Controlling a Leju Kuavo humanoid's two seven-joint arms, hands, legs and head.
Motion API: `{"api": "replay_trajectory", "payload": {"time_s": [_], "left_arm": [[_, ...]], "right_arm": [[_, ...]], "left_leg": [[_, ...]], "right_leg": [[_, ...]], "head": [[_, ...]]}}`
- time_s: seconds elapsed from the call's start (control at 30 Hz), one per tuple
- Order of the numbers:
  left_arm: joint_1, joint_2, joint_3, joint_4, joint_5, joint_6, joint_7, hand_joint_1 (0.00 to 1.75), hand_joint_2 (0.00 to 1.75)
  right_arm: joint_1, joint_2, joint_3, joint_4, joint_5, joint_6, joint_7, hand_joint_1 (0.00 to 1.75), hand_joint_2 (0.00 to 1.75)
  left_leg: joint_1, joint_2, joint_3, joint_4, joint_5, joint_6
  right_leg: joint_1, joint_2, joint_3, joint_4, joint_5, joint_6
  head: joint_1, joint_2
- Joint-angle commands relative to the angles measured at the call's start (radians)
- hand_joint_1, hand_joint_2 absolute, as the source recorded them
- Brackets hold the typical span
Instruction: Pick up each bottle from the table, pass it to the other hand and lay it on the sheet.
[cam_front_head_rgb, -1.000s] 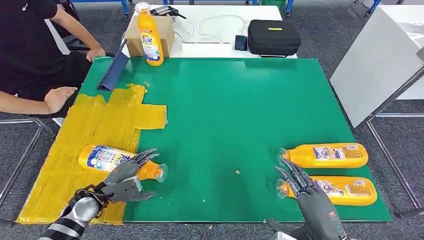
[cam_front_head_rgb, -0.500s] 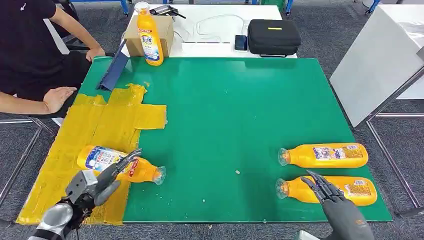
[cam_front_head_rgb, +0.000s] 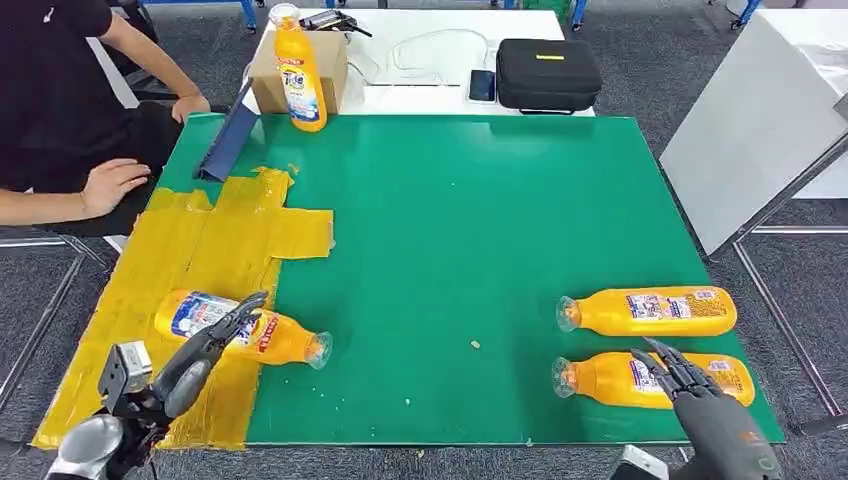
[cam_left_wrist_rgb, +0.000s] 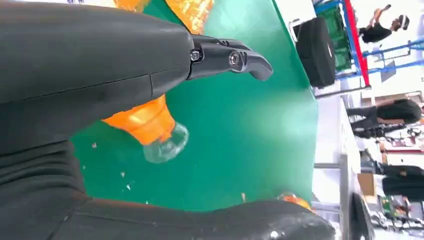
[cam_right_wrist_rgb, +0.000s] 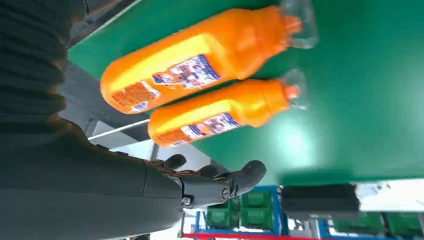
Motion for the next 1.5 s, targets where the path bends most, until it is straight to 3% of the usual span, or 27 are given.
{"api": "replay_trajectory", "payload": {"time_s": [0.03, 0.27, 0.67, 1.0, 1.5], "left_arm": [[0.002, 0.004, -0.03, -0.042, 0.024, -0.022, 0.006, 0.0, 0.0], [-0.009, 0.008, -0.04, -0.077, 0.092, -0.062, 0.005, 0.0, 0.0], [-0.017, 0.01, -0.044, -0.097, 0.11, -0.073, 0.007, 0.0, 0.0], [-0.039, 0.007, -0.038, -0.081, 0.133, -0.086, 0.012, 0.0, 0.0], [-0.041, 0.006, -0.038, -0.081, 0.134, -0.088, 0.012, 0.0, 0.0]], "right_arm": [[-0.101, 0.121, -0.184, 0.232, 0.001, 0.136, -0.055, 0.0, 1.75], [-0.194, 0.13, -0.224, 0.373, -0.004, 0.227, -0.096, 0.0, 1.75], [-0.24, 0.121, -0.223, 0.435, -0.005, 0.25, -0.101, 0.0, 1.75], [-0.362, 0.092, -0.083, 0.533, 0.016, 0.278, -0.13, 0.0, 1.75], [-0.372, 0.088, -0.063, 0.543, 0.025, 0.277, -0.131, 0.0, 1.75]], "left_leg": [[0.002, 0.003, 0.003, -0.001, -0.001, -0.001], [0.002, 0.002, 0.002, 0.0, 0.0, -0.001], [0.001, 0.001, 0.0, 0.0, 0.0, -0.001], [0.001, 0.005, 0.005, 0.0, -0.001, -0.002], [0.001, 0.003, 0.003, 0.0, -0.001, -0.001]], "right_leg": [[0.002, 0.001, 0.004, -0.003, 0.0, 0.0], [0.002, 0.001, 0.003, -0.003, 0.001, 0.0], [0.001, 0.0, 0.001, -0.001, 0.001, 0.0], [0.002, 0.002, 0.006, -0.002, 0.0, 0.0], [0.001, 0.001, 0.004, -0.001, 0.0, 0.0]], "head": [[0.0, 0.0], [0.0, 0.0], [0.0, 0.0], [0.0, 0.0], [0.0, 0.0]]}}
